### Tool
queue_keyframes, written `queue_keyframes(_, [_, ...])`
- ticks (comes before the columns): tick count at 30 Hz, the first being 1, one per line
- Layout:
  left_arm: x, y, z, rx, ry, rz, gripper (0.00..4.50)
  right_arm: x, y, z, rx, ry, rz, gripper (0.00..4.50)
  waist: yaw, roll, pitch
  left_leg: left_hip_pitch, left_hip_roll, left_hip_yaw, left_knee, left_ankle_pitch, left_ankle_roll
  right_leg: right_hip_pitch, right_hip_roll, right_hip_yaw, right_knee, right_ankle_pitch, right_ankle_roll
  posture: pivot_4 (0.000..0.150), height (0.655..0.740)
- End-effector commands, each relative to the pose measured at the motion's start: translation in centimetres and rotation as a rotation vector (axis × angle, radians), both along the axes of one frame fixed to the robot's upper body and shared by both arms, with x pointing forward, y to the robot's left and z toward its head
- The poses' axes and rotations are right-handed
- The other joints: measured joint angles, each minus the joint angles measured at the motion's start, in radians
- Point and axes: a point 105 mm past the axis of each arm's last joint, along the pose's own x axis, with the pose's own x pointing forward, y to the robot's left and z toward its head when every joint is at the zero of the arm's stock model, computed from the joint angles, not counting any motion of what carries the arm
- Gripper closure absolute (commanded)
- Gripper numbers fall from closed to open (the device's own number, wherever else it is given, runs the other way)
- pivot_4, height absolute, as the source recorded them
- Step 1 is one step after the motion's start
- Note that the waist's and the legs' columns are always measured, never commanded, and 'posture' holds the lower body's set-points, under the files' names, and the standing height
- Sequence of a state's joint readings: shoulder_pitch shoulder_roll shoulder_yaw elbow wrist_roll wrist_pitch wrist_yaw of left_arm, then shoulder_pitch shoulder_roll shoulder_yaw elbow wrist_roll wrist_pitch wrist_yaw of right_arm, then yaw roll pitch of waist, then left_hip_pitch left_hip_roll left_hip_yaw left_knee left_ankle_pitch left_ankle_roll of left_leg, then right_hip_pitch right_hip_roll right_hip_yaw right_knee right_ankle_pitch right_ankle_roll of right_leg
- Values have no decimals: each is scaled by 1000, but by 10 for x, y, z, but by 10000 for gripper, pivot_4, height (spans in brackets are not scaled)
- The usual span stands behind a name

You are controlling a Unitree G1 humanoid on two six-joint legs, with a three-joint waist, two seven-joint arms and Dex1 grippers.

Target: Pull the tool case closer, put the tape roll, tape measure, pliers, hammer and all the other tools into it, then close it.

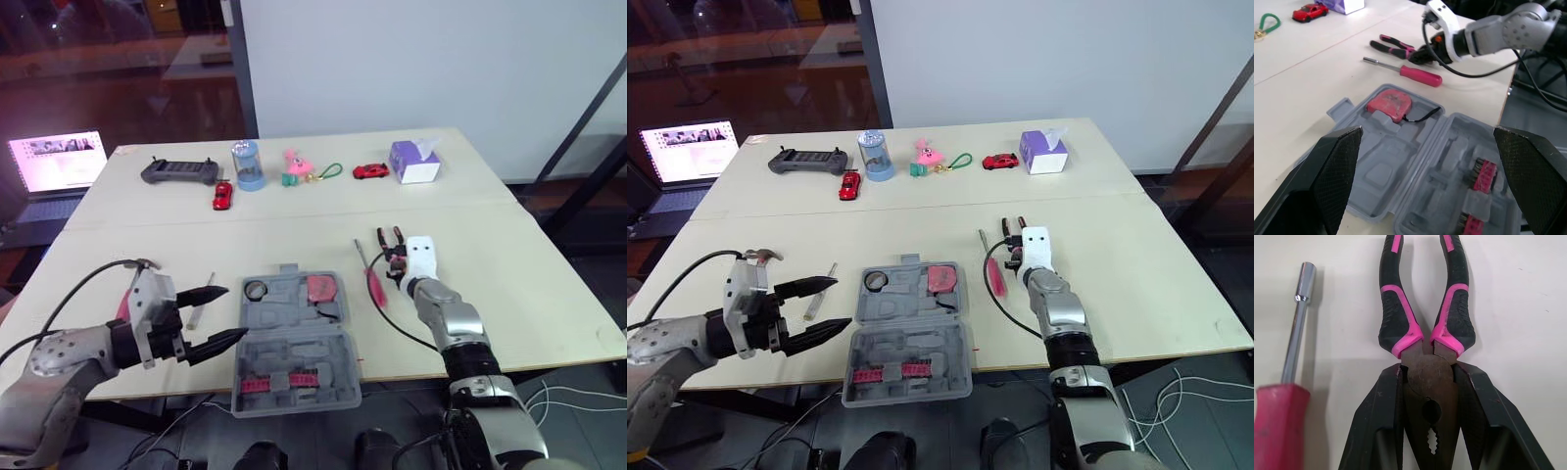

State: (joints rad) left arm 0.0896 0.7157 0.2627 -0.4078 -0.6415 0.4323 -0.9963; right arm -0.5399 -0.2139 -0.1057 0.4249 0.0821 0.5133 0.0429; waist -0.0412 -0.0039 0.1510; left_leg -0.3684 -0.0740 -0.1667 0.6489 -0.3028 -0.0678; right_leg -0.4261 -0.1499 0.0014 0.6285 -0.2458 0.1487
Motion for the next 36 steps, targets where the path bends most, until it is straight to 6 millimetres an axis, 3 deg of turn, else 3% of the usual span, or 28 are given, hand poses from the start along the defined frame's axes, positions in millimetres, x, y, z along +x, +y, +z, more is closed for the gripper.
queue_keyframes(1, [7, -2, 10, -44, -71, 18, 0, 1, -6, 41, -29, -151, 17, 35126, 0, 0, 0, 0, 0, 0, 0, 0, 0, 0, 0, 0, 0, 0, 0, 1500, 7400])
queue_keyframes(4, [10, -1, 13, -58, -131, 23, 0, -5, 4, 70, -68, -208, 133, 35126, -3, 4, 3, -1, 0, 0, 0, 0, 0, -2, 0, 0, 0, 0, 0, 1500, 7400])
queue_keyframes(9, [15, 20, 10, -35, -171, 63, 0, -31, 47, 120, -134, -224, 504, 35126, -6, 6, 4, -2, 1, 1, 0, 0, 0, -3, 1, 0, 0, 0, 0, 1500, 7400])
queue_keyframes(12, [12, 35, 1, -7, -114, 43, 0, -54, 78, 135, -169, -162, 751, 35126, -5, 6, 4, -2, 1, 1, 0, -2, 3, -3, 1, 0, 0, 0, 0, 1500, 7400])
queue_keyframes(17, [0, 66, -14, 55, -35, 23, 0, -93, 119, 133, -271, 25, 1127, 35126, 0, 5, 4, -3, 0, 0, 0, -3, 5, -3, 0, -1, -2, 0, 0, 1500, 7400])
queue_keyframes(23, [-5, 79, -17, 100, -22, -3, 0, -107, 149, 126, -376, 179, 1337, 35126, 0, 5, 4, -4, 0, -1, 1, -3, 5, -3, 0, -2, -2, 0, 0, 1500, 7400])
queue_keyframes(29, [-9, 78, -19, 104, -39, -45, 0, -89, 183, 106, -525, 296, 1396, 35126, -6, 4, 4, -4, 1, -1, 0, 0, 1, -5, 0, -2, 0, 0, 0, 1500, 7400])
queue_keyframes(36, [-12, 78, -25, 110, -41, -53, 0, -75, 203, 95, -610, 321, 1409, 35126, -4, 4, 4, -6, 0, -1, 0, 0, 0, -7, -1, -2, 0, 0, 0, 1500, 7400])
